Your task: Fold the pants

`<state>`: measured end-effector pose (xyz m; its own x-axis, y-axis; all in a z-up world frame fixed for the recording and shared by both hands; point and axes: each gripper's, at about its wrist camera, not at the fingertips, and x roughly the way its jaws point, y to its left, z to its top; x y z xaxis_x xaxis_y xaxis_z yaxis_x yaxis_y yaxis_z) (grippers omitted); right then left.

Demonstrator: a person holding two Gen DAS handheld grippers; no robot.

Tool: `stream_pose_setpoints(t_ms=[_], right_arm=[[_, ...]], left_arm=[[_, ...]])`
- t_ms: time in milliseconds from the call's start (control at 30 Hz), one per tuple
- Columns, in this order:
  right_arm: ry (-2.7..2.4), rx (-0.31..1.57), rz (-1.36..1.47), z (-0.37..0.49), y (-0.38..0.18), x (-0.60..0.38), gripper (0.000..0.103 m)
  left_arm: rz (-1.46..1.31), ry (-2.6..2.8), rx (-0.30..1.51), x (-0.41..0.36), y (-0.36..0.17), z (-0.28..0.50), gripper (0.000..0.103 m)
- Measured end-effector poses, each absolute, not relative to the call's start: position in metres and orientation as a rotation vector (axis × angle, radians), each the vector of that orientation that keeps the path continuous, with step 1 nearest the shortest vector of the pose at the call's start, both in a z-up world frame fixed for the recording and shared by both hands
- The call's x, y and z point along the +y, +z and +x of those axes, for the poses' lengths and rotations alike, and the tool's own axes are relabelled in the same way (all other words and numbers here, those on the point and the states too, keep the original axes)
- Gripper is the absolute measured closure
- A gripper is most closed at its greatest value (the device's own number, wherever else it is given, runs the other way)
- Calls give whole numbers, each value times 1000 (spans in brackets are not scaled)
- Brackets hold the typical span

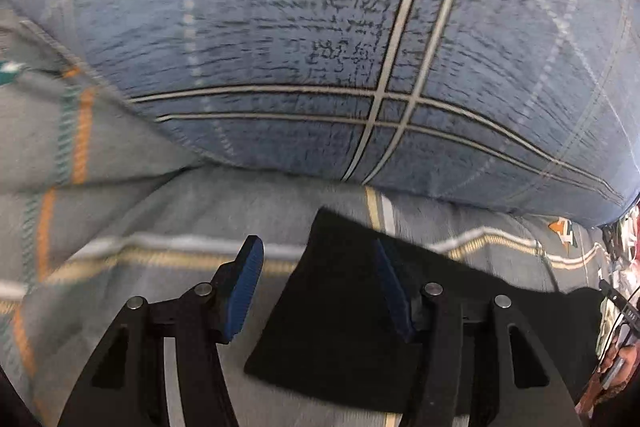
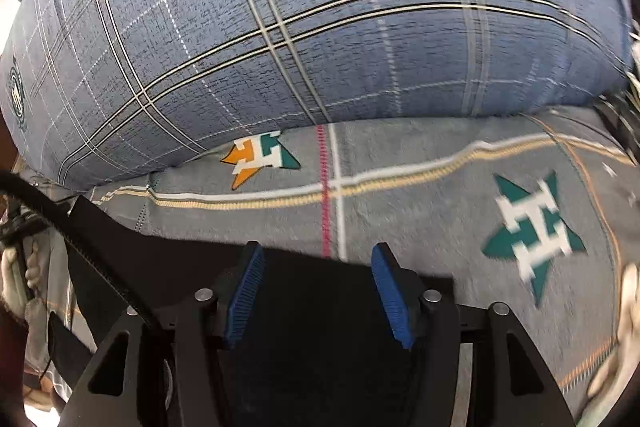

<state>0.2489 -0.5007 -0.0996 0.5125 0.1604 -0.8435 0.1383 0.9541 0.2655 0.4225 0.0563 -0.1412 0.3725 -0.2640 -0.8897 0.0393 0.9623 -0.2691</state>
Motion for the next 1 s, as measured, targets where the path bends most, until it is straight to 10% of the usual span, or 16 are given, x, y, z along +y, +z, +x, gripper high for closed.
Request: stream_pose_setpoints(t_ms=[267, 333, 367, 533, 600, 667, 1000], right_arm=[[178, 1130, 296, 284, -128, -473, 38], [220, 1133, 289, 283, -128, -464, 37], [237, 1138, 282, 283, -128, -460, 37], [264, 1161, 152, 275, -128, -440, 41], [258, 1173, 115, 274, -128, -435, 76], [259, 1175, 114, 273, -126, -429, 88], [181, 1011, 124, 222, -64, -412, 90]], left_arm=[[-126, -273, 1206, 28, -156, 436, 38], [-100, -291, 1193, 20, -152, 433, 93], [-68, -268, 1194, 16, -152, 430, 96], [-27, -253, 1127, 9, -139, 410, 97], [-29, -237, 1095, 11, -128, 404, 97], [-35, -230, 1066, 14, -117, 396, 97], [-63, -247, 889, 38, -41, 323, 97]])
